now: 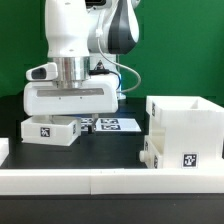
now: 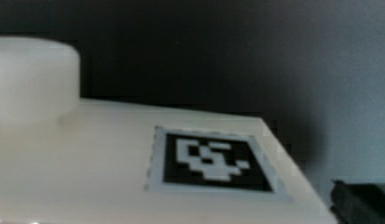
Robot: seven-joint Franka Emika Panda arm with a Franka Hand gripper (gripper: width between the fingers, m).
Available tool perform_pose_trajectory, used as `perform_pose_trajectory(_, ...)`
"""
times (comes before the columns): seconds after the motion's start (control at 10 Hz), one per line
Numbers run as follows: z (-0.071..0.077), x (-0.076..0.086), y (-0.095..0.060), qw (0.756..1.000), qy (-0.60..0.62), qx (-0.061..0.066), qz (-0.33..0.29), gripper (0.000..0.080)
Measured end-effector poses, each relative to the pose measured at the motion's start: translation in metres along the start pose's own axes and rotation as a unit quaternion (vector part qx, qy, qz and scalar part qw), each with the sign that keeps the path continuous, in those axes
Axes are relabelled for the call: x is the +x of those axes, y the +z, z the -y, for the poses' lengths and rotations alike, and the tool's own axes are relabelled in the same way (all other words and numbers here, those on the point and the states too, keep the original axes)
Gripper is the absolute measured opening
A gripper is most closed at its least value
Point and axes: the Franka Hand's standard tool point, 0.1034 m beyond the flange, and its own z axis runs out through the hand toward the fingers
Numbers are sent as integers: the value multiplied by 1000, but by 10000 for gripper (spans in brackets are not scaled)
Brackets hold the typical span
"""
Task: Assemble drawer
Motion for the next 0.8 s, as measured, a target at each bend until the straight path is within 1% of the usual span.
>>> perform_pose_trajectory(0.1,0,0,0,1000,-2,-1,-1,649)
perform_pose_trajectory(0.2,0,0,0,1000,-3,-1,-1,622)
perform_pose_trajectory(0.4,0,0,0,1000,-5,-1,-1,339)
perform_pose_trajectory(0.5,0,0,0,1000,-6,-1,-1,339)
perform_pose_trajectory(0.6,1,0,0,1000,-8,-1,-1,163)
perform_pose_trajectory(0.7,3,1,0,1000,-11,0,-1,163)
perform_pose_trajectory(0.8,6,2,0,1000,-15,0,-2,41)
